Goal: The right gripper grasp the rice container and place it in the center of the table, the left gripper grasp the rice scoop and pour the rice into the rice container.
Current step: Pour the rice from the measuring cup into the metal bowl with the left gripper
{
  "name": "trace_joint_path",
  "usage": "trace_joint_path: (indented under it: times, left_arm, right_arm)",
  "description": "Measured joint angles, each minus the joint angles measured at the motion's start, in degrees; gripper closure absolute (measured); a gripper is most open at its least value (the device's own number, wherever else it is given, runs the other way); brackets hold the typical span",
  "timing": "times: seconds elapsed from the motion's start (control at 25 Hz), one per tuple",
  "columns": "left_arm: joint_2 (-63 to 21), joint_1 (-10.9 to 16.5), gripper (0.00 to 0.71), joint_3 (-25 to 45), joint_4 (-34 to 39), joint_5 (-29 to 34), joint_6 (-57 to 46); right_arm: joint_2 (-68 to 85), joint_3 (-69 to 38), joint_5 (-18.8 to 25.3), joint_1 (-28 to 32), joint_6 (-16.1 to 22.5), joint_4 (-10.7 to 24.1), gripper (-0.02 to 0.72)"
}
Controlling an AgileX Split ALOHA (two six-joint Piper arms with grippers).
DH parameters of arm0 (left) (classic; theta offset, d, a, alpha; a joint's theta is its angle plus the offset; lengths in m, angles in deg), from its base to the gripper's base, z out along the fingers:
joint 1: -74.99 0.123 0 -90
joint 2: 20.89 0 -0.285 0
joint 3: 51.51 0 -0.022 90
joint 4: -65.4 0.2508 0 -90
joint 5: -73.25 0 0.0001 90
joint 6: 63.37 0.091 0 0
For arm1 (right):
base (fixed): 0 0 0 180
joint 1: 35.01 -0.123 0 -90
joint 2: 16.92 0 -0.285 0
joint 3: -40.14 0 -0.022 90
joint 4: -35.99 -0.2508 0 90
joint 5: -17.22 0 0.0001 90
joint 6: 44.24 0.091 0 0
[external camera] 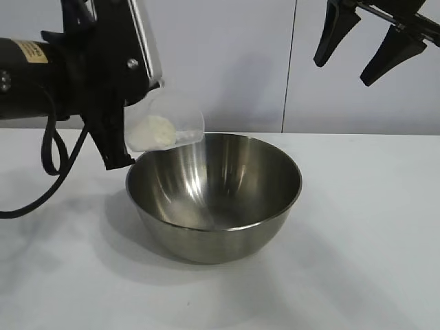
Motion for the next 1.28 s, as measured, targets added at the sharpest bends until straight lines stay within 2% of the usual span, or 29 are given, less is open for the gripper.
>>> trace_joint_path:
  times: [0.2, 0.44, 0.8, 0.96, 1.28]
  left_arm:
    - [1.0, -3.4, 0.701, -4.1, -4.4, 4.4, 18.8]
    - [2.4, -3.5, 0.701, -5.4, -8.6, 5.7, 38.0]
    - [2.6, -3.5, 0.701, -5.5, -8.1, 8.3, 63.0]
    - [2.6, -3.5, 0.701, -5.6, -9.2, 9.7, 68.2]
    - [2.6, -3.8, 0.701, -5.6, -10.9, 9.8, 69.4]
  right_arm:
    - [0.0, 0.0, 0.0, 0.0, 0.0, 0.0, 0.209]
    - [0.0, 0.0, -0.1, 0.0, 0.0, -0.3, 0.209]
    - [0.0, 0.0, -0.1, 0.0, 0.0, -0.3, 0.209]
    - [0.0, 0.0, -0.1, 0.0, 0.0, -0.3, 0.209]
    - [0.0, 0.0, -0.1, 0.0, 0.0, -0.3, 0.209]
